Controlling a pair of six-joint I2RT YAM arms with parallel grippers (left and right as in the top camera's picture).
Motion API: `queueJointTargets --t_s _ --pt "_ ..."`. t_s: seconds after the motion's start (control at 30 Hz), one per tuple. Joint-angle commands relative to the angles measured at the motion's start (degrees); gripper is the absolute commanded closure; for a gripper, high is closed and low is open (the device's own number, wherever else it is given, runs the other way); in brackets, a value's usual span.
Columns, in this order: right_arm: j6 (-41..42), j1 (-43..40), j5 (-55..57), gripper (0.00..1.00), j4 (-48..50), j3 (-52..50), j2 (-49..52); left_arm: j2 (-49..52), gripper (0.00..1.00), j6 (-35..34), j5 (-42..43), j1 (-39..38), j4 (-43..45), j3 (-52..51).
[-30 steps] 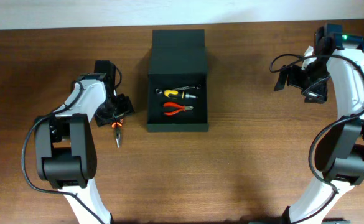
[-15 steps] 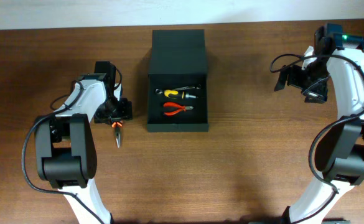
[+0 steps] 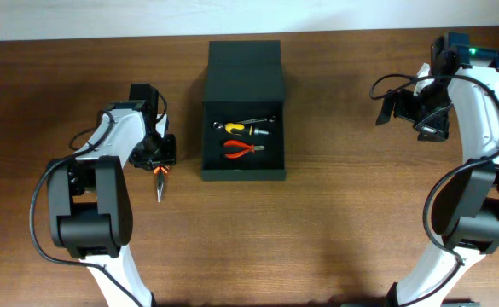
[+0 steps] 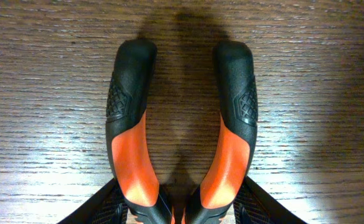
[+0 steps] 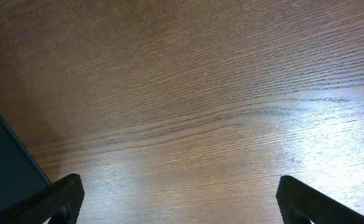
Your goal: Pack container
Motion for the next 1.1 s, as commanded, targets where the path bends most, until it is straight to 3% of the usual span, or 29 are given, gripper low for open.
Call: queueJointTargets --t_s 0.0,0.1,0.27,1.07 --pt "0.04 -0.22 0.74 0.01 -0.2 -0.31 0.09 1.62 0.63 -0.59 0.0 0.15 0.09 -0.46" --pt "0.04 -0.22 0.74 0.01 -0.2 -0.31 0.09 1.62 0.72 -0.59 0.0 0.15 0.11 -0.46" --pt "0.04 -0.22 0.74 0.01 -0.26 -0.31 0.09 1.62 0.98 -0.57 0.0 0.15 0.09 -0.46" --pt "0.04 -0.22 0.74 0.01 -0.59 -0.31 0.09 -1.22 0.98 1.6 -0.63 0.13 -5.27 9.14"
